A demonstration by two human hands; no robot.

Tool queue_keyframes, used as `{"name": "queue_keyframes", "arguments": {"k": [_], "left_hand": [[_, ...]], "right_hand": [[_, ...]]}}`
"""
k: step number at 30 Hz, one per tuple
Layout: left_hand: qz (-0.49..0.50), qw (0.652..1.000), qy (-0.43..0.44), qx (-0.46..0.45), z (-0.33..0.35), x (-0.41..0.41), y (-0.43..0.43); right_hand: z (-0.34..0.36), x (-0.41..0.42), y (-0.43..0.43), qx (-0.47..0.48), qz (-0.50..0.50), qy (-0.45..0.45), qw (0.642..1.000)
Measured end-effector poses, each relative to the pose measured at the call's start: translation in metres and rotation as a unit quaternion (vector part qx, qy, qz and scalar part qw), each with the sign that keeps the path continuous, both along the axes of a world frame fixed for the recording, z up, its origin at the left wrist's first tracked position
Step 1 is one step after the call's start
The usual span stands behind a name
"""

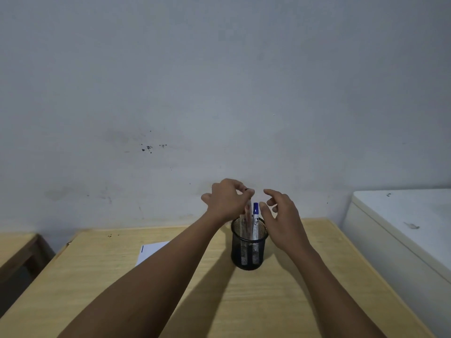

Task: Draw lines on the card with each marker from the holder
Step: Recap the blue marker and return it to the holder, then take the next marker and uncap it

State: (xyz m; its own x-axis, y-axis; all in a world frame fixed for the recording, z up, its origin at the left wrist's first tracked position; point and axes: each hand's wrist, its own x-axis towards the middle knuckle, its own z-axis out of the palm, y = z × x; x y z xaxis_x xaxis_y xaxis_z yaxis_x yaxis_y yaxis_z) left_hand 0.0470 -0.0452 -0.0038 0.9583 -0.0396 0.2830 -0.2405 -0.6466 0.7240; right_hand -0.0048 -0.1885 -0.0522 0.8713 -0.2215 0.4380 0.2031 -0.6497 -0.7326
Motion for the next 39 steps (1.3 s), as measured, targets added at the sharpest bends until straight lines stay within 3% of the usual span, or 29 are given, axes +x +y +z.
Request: {"name": "queue_keyframes", "arguments": {"k": [3, 5, 9, 11, 13, 17, 23, 26, 30, 33, 35, 39], "left_hand": [[0.014, 0.996, -0.041, -0.074, 0.023, -0.006, 0.013], [0.01, 0.983, -0.026, -0.179, 0.043, -0.015, 0.025], [0.015, 0.928, 0.034, -0.371, 0.076, -0.039, 0.054], [0.014, 0.913, 0.073, -0.4, 0.082, -0.05, 0.069], [-0.008, 0.906, 0.113, -0.407, 0.081, -0.064, 0.081], [-0.03, 0.9, 0.132, -0.414, 0.074, -0.087, 0.105], [-0.033, 0.855, 0.104, -0.507, 0.054, -0.105, 0.15], [0.011, 0.845, 0.098, -0.526, 0.045, -0.106, 0.171], [0.042, 0.82, 0.143, -0.553, 0.033, -0.102, 0.199], [0.071, 0.814, 0.159, -0.554, 0.025, -0.095, 0.224], [0.089, 0.838, 0.148, -0.517, 0.019, -0.091, 0.24], [0.132, 0.919, 0.026, -0.371, -0.013, -0.08, 0.262]], "right_hand": [[0.016, -0.006, 0.008, 0.01, 0.027, -0.005, 1.0], [0.033, -0.013, 0.017, 0.047, 0.076, 0.016, 0.996], [0.065, -0.032, 0.043, 0.216, 0.138, -0.026, 0.966], [0.078, -0.041, 0.059, 0.372, 0.175, -0.051, 0.91], [0.088, -0.047, 0.08, 0.452, 0.208, -0.051, 0.866], [0.094, -0.054, 0.128, 0.427, 0.232, -0.045, 0.872], [0.091, -0.057, 0.183, 0.51, 0.273, -0.006, 0.816], [0.082, -0.056, 0.205, 0.486, 0.278, -0.007, 0.829], [0.07, -0.054, 0.222, 0.367, 0.268, -0.035, 0.89], [0.06, -0.052, 0.228, 0.308, 0.268, -0.048, 0.912], [0.051, -0.049, 0.229, 0.292, 0.264, -0.046, 0.918], [0.028, -0.033, 0.228, 0.311, 0.246, -0.005, 0.918]]}}
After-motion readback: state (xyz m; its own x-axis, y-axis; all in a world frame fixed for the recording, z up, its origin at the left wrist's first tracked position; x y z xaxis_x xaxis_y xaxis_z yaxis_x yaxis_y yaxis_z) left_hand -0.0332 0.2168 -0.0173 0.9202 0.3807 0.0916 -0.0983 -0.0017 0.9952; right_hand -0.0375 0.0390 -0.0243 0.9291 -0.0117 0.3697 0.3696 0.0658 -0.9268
